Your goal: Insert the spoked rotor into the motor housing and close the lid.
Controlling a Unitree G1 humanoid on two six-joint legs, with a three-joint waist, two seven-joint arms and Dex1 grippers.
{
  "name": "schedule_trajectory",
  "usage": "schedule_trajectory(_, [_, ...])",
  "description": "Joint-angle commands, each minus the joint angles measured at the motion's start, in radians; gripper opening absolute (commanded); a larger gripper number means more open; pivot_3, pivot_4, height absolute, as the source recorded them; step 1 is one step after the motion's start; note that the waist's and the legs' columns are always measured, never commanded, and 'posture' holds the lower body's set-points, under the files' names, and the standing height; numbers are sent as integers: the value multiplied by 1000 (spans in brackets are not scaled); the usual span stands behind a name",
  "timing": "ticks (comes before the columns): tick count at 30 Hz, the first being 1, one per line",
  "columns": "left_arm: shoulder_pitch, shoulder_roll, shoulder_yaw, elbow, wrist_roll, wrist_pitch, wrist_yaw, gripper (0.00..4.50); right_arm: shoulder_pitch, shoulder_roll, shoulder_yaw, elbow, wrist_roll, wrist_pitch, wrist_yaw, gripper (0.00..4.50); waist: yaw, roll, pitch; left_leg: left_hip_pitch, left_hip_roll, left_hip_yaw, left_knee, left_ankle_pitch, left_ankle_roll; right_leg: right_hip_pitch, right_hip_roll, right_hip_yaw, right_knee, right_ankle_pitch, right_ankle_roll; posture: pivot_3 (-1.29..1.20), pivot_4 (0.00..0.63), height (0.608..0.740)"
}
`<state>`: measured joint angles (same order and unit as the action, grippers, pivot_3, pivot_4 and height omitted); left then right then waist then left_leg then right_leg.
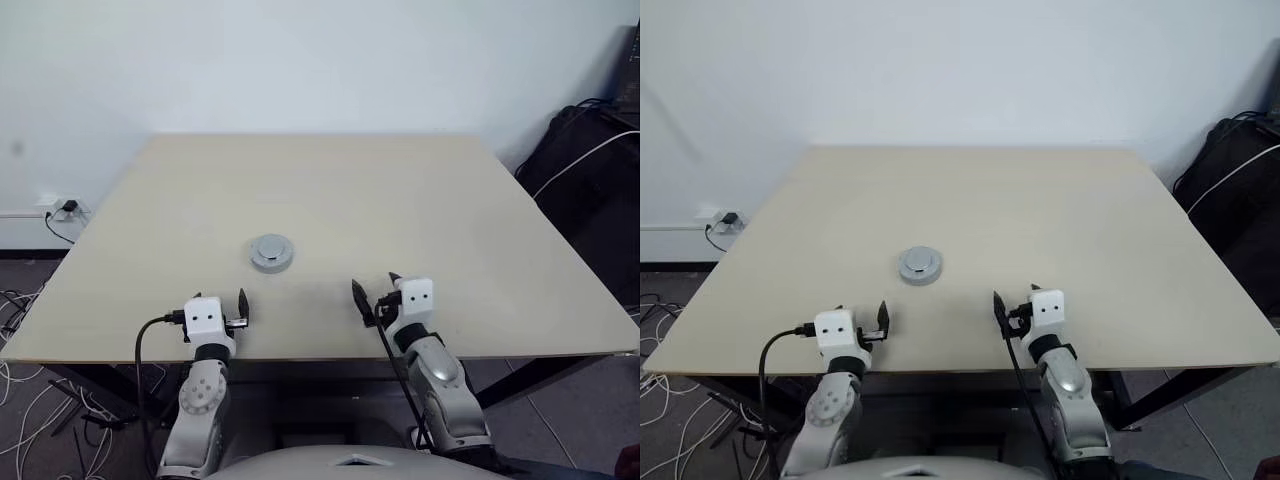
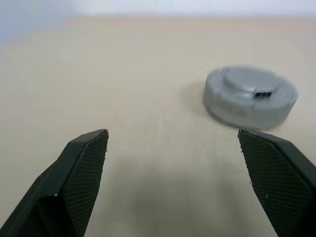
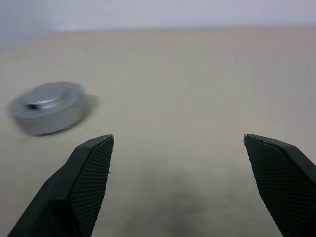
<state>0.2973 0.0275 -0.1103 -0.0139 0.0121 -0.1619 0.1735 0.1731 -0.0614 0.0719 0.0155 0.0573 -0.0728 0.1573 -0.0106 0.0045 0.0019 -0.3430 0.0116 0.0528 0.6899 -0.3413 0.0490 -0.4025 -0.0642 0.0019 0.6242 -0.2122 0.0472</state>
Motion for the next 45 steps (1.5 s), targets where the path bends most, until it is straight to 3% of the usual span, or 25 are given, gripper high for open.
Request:
schedule_trajectory(1, [-12, -17, 3, 55, 58, -148, 24, 4453, 4, 43, -49, 50, -51, -174, -117, 4500, -1, 0, 0, 0, 0, 0, 0, 0, 0, -1, 0, 0, 0, 0, 0, 0, 0, 740])
schedule_trajectory(7, [-21, -45, 33, 121, 66, -257, 37, 4453, 23, 97, -117, 84, -36, -273, -205, 4500, -3, -1, 2, -3, 1, 3, 0, 0, 2, -5, 1, 3, 2, 0, 0, 0, 0, 740])
schedule_trajectory(12, [-31, -56, 38, 146, 47, -294, -1, 4453, 38, 100, -103, 98, -38, -316, -178, 4500, -3, -1, 2, -3, 2, 5, 0, -1, 3, -6, 1, 5, 1, 0, 0, 0, 0, 740])
schedule_trajectory(22, [-46, -59, 41, 155, 8, -290, -94, 4453, 15, 96, -75, 120, -2, -303, -90, 4500, -4, -2, 3, -2, 2, 6, 0, -1, 4, -6, 1, 5, 2, 0, 1, 0, 0, 740])
schedule_trajectory(45, [-51, -76, 53, 171, 21, -255, -107, 4453, 15, 93, -78, 123, 2, -283, -86, 4500, -4, -2, 3, -2, 2, 6, 0, -1, 4, -6, 1, 6, 2, 0, 1, 0, 0, 740])
